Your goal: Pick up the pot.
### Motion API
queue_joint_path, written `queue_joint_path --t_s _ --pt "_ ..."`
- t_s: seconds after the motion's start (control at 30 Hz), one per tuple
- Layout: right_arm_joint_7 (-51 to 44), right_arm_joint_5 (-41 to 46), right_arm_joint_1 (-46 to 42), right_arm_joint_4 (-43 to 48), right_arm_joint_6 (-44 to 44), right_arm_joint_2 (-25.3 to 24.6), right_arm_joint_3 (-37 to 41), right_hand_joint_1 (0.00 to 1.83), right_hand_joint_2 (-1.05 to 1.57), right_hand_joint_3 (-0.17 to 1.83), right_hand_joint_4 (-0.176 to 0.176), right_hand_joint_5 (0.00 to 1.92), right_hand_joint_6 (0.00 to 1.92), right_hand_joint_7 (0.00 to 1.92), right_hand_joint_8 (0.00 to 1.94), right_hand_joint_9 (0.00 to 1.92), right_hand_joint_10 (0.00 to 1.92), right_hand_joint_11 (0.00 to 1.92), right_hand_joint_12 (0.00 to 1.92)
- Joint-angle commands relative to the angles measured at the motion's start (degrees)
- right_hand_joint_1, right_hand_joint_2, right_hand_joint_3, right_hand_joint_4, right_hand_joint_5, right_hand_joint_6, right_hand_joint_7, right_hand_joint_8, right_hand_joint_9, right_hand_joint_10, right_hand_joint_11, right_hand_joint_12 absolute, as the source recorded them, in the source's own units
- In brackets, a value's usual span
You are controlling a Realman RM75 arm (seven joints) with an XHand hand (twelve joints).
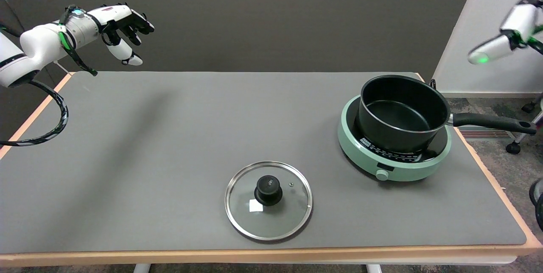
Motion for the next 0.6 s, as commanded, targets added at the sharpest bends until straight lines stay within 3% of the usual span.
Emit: queue_joint_path --t_s 0.03,0.27,0.6 --pt "-20.43 19.95 -11.83 0.07 -14.08 -15.58 23.84 1.32 -1.05 0.82 -0.096 0.03 0.03 0.03 0.03 0.03 0.03 0.03 0.03" --pt "-36.05 37.31 -17.7 -0.06 -21.62 -19.76 24.99 1.32 -1.05 0.82 -0.176 0.02 0.02 0.02 0.02 0.02 0.02 0.02 0.02" --pt "-41.85 41.09 -22.45 0.21 -27.25 -22.31 19.14 1.34 -1.04 0.8 -0.176 0.03 0.03 0.03 0.03 0.03 0.03 0.03 0.03"
